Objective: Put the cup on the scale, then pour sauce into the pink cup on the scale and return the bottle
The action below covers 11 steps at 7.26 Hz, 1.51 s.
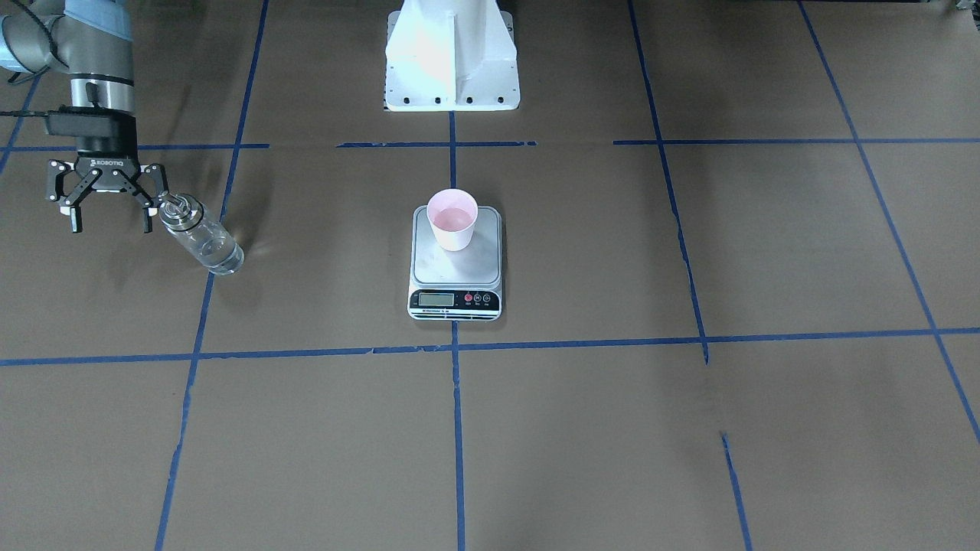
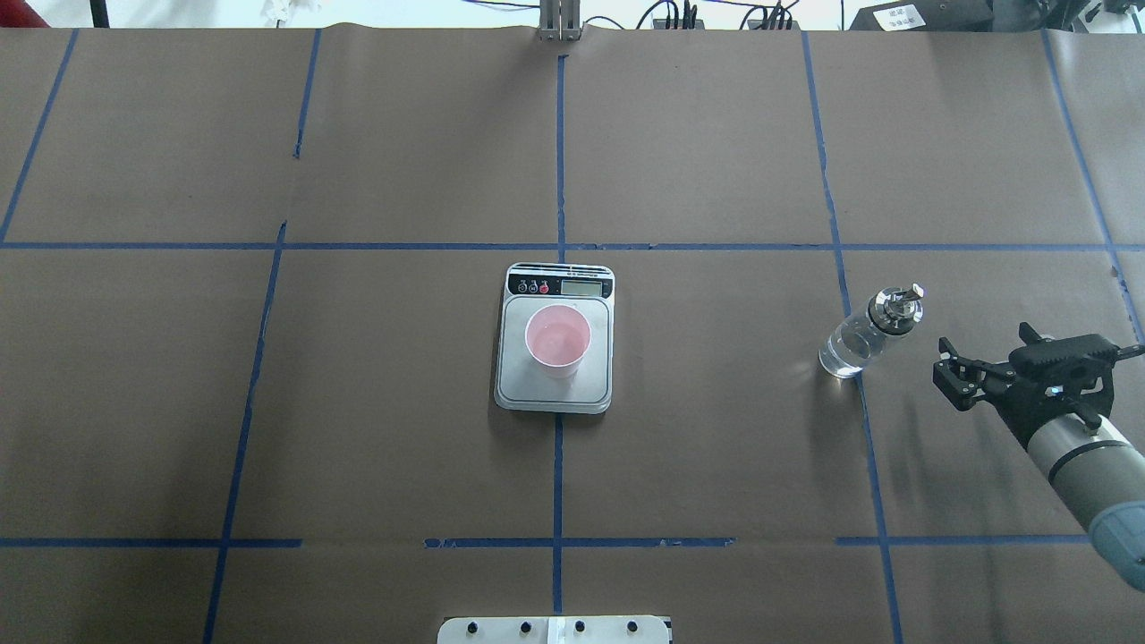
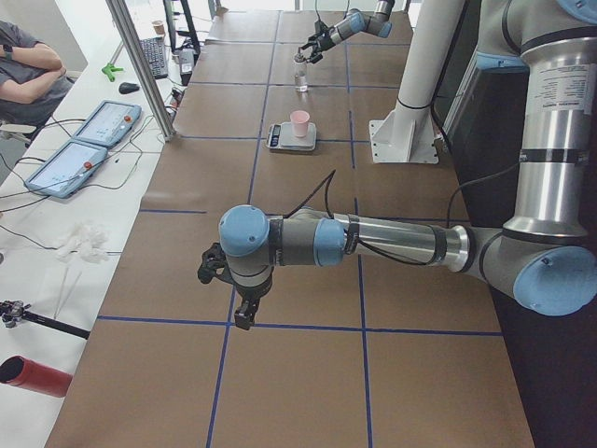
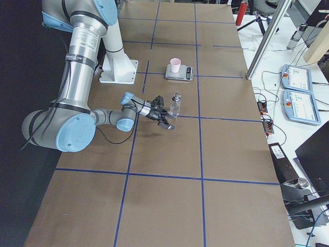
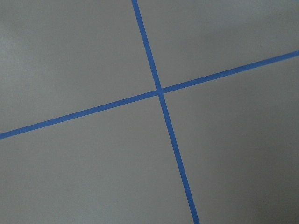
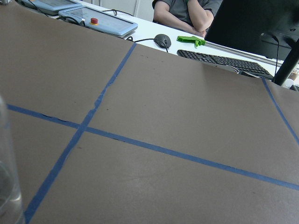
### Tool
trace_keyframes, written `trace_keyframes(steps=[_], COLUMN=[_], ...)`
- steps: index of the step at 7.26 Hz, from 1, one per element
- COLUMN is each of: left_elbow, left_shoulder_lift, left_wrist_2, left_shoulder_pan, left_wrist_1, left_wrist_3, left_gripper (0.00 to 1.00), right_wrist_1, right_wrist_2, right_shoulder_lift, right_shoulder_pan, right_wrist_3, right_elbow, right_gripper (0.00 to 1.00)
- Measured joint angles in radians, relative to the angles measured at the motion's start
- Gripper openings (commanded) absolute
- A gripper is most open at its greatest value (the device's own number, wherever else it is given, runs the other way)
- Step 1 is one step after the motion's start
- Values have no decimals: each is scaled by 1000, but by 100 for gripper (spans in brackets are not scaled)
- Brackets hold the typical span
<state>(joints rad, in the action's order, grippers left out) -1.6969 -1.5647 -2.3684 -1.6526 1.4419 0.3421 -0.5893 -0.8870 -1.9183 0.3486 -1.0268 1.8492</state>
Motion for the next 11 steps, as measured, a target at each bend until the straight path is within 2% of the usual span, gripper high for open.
trace_keyframes(steps=[2,4,6,7,8,9,11], left_elbow=[-1,-2,-1,1,3,7,11], left_shoulder_lift=[0,0,0,1,5,9,22], left_wrist_2=[-1,-1,-2,-1,0,3,8], left_shoulder_pan=[1,2,2,3,3,5,30], left_wrist_1=[0,1,1,1,1,0,4], left_wrist_3=[0,0,0,0,0,0,1], left_gripper=[100,100,100,100,100,100,100], right_wrist_1=[46,69,-12,-112,-247,-415,-740], right_wrist_2=[-286,-639,-1010,-1161,-1260,-1310,-1335], right_shoulder_lift=[0,0,13,30,60,103,172], right_shoulder_pan=[193,440,737,880,983,1053,1136], right_wrist_3=[149,301,523,653,749,863,1095], right_elbow=[5,2,-5,-6,-4,-6,-22], right_gripper=[100,100,100,100,100,100,100])
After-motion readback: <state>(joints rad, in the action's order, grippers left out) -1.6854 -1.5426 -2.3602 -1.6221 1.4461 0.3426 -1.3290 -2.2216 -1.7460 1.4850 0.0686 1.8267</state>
